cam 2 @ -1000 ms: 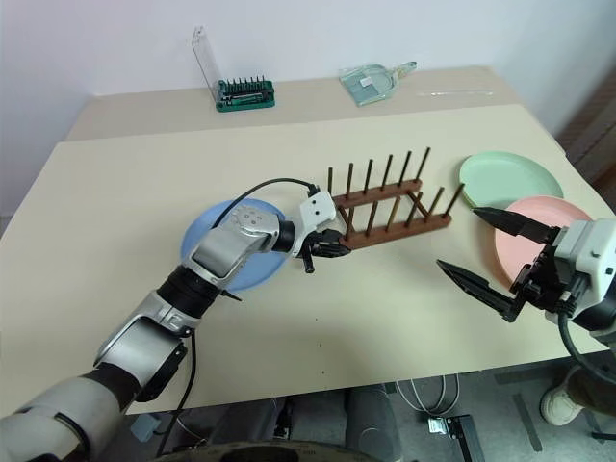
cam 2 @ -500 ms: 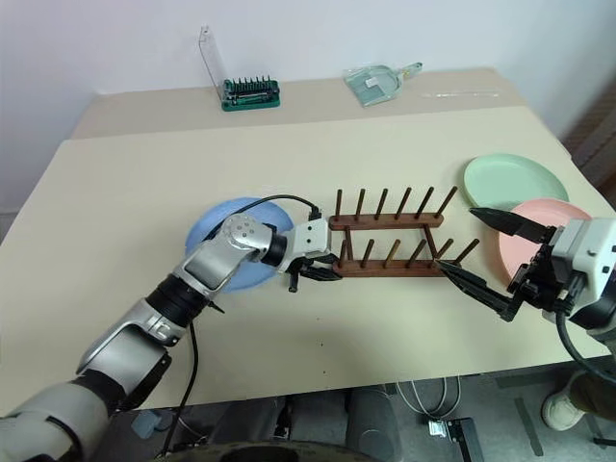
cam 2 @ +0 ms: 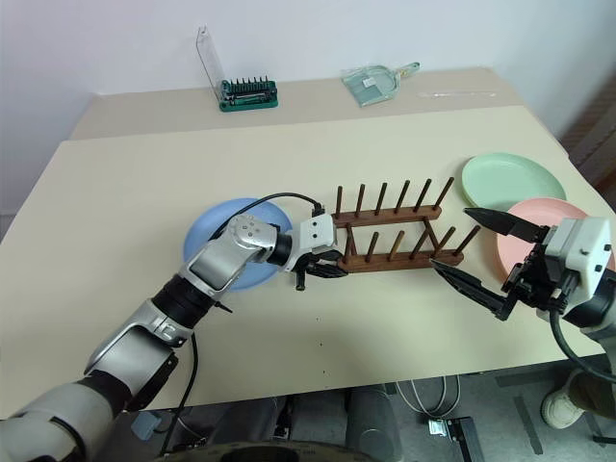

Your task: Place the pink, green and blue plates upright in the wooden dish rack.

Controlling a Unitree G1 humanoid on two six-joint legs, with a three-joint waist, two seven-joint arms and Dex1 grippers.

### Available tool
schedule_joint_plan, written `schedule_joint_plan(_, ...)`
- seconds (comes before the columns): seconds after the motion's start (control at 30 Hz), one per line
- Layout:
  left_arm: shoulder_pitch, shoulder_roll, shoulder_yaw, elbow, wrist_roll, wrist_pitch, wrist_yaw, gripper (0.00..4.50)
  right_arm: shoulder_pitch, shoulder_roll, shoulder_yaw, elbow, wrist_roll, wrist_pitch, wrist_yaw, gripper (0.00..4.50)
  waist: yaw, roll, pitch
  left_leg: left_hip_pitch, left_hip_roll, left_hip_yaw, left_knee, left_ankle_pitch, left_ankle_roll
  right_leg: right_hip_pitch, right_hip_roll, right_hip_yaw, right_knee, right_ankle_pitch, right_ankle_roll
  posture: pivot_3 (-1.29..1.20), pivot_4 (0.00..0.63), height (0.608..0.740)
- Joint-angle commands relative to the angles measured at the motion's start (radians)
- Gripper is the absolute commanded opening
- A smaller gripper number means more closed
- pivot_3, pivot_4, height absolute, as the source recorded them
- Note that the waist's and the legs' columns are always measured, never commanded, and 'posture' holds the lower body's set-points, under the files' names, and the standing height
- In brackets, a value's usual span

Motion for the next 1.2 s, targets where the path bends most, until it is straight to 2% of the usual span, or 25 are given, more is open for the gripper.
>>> schedule_joint_plan(0.03,-0.015,-0.001,0.037,-0.026,-0.026,0.034,-0.010,2.51,-0.016,-0.007,-0.006,-0.014,0.003,-0.008,-0.005,4.50,0.000,0.000,0.000,0.000,0.000,0.000,0.000,0.000,0.000,0.000,0.000,0.000,0.000,0.000,0.000,0.00,0.150,0.740)
schedule_joint_plan(0.17,-0.023,0.015,0.052,-0.043,-0.034,0.032,-0.035,4.47,-0.016,-0.006,0.002,-0.019,0.004,-0.007,-0.006,4.50,0.000,0.000,0.000,0.000,0.000,0.000,0.000,0.000,0.000,0.000,0.000,0.000,0.000,0.000,0.000,0.00,0.150,0.740)
schedule_joint_plan(0.23,-0.039,0.029,0.075,-0.055,-0.049,0.066,-0.042,4.47,-0.015,-0.005,0.005,-0.024,0.008,-0.003,-0.005,4.50,0.000,0.000,0.000,0.000,0.000,0.000,0.000,0.000,0.000,0.000,0.000,0.000,0.000,0.000,0.000,0.00,0.150,0.740)
schedule_joint_plan(0.47,-0.115,0.135,0.185,-0.205,-0.202,0.345,-0.116,4.47,0.021,-0.005,0.039,-0.035,0.018,0.027,0.018,4.50,-0.002,0.000,0.000,0.000,0.000,0.000,0.000,0.000,0.000,0.000,0.000,0.000,0.000,0.000,0.000,0.00,0.150,0.740)
schedule_joint_plan(0.57,-0.145,0.162,0.217,-0.219,-0.224,0.400,-0.094,3.68,-0.010,-0.011,0.057,-0.022,0.020,0.043,-0.006,4.50,-0.001,0.000,0.000,0.000,0.000,0.000,0.000,0.000,0.000,0.000,0.000,0.000,0.000,0.000,0.000,0.00,0.150,0.740)
schedule_joint_plan(0.6,-0.158,0.170,0.236,-0.225,-0.234,0.402,-0.089,3.13,-0.014,-0.012,0.063,-0.022,0.025,0.051,-0.004,4.24,-0.001,0.000,0.000,0.000,0.000,0.000,0.000,0.000,-0.001,0.000,0.000,0.000,0.001,0.000,0.000,0.00,0.150,0.740)
schedule_joint_plan(0.67,-0.180,0.163,0.295,-0.248,-0.308,0.443,-0.099,2.14,-0.014,-0.011,0.071,-0.022,0.026,0.054,0.007,3.66,-0.001,0.000,0.000,0.000,0.000,0.000,0.000,0.001,-0.002,0.000,0.000,0.000,0.001,0.000,0.000,0.00,0.150,0.740)
schedule_joint_plan(0.73,-0.190,0.139,0.364,-0.276,-0.416,0.505,-0.118,1.17,-0.006,-0.015,0.081,-0.022,0.021,0.059,0.027,2.75,-0.001,0.000,0.000,0.000,0.000,0.000,0.000,0.001,-0.002,0.000,0.000,0.000,0.001,0.000,0.000,0.00,0.150,0.740)
schedule_joint_plan(0.77,-0.171,0.158,0.358,-0.327,-0.475,0.529,-0.176,0.52,0.005,-0.024,0.097,-0.015,-0.010,0.048,0.042,2.09,-0.001,0.000,0.000,0.000,0.000,0.000,0.000,0.001,-0.002,-0.001,0.000,0.000,0.001,0.000,0.000,0.00,0.150,0.740)
schedule_joint_plan(0.8,-0.148,0.181,0.334,-0.376,-0.512,0.549,-0.219,0.20,0.018,-0.036,0.116,-0.004,-0.044,0.037,0.057,1.76,-0.002,0.000,0.000,0.000,0.000,0.000,0.000,0.002,-0.003,-0.001,0.000,0.000,0.000,0.000,0.000,0.00,0.150,0.740)
schedule_joint_plan(0.83,-0.132,0.199,0.315,-0.410,-0.538,0.564,-0.246,0.00,0.026,-0.043,0.129,0.003,-0.069,0.028,0.067,1.22,-0.004,0.000,0.000,0.000,0.000,0.000,0.000,0.002,-0.004,-0.001,0.000,0.000,0.000,0.000,0.000,0.00,0.150,0.740)
schedule_joint_plan(0.9,-0.115,0.219,0.293,-0.449,-0.574,0.585,-0.263,0.00,0.033,-0.053,0.147,0.016,-0.100,0.015,0.079,0.22,-0.006,0.000,0.000,0.001,0.000,0.000,0.000,0.002,-0.004,-0.001,0.000,0.000,0.001,0.000,0.000,0.00,0.150,0.740)
schedule_joint_plan(0.93,-0.102,0.230,0.266,-0.475,-0.586,0.598,-0.270,0.00,0.033,-0.066,0.171,0.035,-0.147,-0.007,0.080,0.04,-0.007,0.000,0.000,0.000,0.000,0.000,0.000,0.002,-0.005,-0.001,0.000,0.000,0.001,0.000,0.000,0.00,0.150,0.740)
schedule_joint_plan(1.03,-0.069,0.267,0.154,-0.529,-0.553,0.568,-0.282,0.00,0.019,-0.084,0.231,0.072,-0.260,-0.062,0.065,0.04,-0.011,0.000,0.000,0.001,0.000,0.001,0.000,0.002,-0.004,0.000,0.000,0.000,0.001,0.000,0.000,0.00,0.150,0.740)
schedule_joint_plan(1.13,-0.047,0.227,0.038,-0.481,-0.388,0.439,-0.143,0.00,0.004,-0.087,0.275,0.085,-0.316,-0.082,0.044,0.04,-0.008,0.000,0.000,0.001,0.000,0.001,0.000,0.002,-0.004,0.000,0.000,0.001,0.001,0.000,0.000,0.00,0.150,0.740)
schedule_joint_plan(1.2,-0.035,0.194,0.007,-0.448,-0.332,0.397,-0.075,0.00,0.003,-0.085,0.292,0.094,-0.352,-0.101,0.033,0.04,-0.003,0.000,0.000,0.001,0.000,0.001,0.000,0.002,-0.004,0.000,0.000,0.001,0.001,0.000,0.000,0.00,0.150,0.740)
